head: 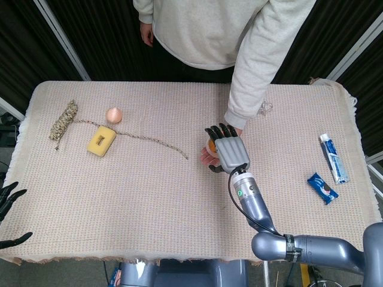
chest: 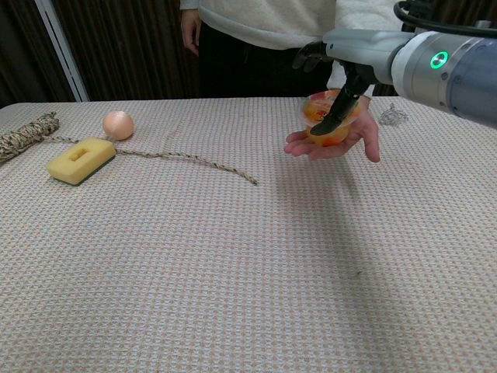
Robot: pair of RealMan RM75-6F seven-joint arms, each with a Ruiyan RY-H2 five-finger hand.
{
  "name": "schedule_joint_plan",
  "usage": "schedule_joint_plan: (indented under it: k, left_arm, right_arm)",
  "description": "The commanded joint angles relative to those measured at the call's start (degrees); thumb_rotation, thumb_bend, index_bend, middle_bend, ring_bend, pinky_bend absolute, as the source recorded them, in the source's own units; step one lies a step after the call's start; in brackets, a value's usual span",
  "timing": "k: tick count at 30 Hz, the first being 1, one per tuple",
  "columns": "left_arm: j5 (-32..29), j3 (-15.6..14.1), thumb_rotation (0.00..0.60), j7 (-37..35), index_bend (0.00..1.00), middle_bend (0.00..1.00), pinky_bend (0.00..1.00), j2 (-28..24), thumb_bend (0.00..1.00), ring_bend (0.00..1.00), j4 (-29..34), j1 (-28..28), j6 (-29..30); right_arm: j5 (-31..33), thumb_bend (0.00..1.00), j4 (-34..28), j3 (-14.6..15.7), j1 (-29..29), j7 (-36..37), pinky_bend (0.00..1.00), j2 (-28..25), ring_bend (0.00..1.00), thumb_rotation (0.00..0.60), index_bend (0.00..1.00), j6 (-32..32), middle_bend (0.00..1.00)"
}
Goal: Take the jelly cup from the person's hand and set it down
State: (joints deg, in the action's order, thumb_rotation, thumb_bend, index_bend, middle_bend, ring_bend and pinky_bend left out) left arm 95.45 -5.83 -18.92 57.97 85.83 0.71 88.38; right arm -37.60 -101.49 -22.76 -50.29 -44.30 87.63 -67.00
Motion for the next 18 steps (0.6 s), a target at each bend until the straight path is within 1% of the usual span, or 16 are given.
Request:
schedule_joint_plan:
  k: [1,7,11,18]
  left_arm:
    - [0.0,0.0,0.6,-0.1,0.13,0.0,0.0,0.0,0.15,0.0,0.0,0.0,0.0]
    - [-0.1,0.0,0.6,-0.2,0.13,0.0,0.0,-0.1,0.15,0.0,0.1,0.1,-0.1]
    - [0.0,0.0,0.6,-0.1,0.13,0.0,0.0,-0.1,0.15,0.0,0.1,0.0,-0.1]
    - [-0.1,0.0,0.6,-0.2,0.13,0.0,0.0,-0.1,0.15,0.0,0.2,0.1,-0.2]
  right_arm:
    - [0.4,0.1,2.3,0.1,-0.9,0.7,0.08,1.2,0.03,0.6,0.13,0.0,0.09]
    - [2.9,0.12,5.3,0.8,-2.2,0.2,0.08,2.3,0.03,0.6,0.14,0.4,0.09]
    - [3.5,0.12,7.4,1.1,-2.9,0.6,0.08,3.2,0.03,0.6,0.14,0.5,0.09]
    - [4.8,0.16,10.8,1.2,-4.3,0.8,0.08,4.8,0.05,0.6,0.17,0.7,0.1]
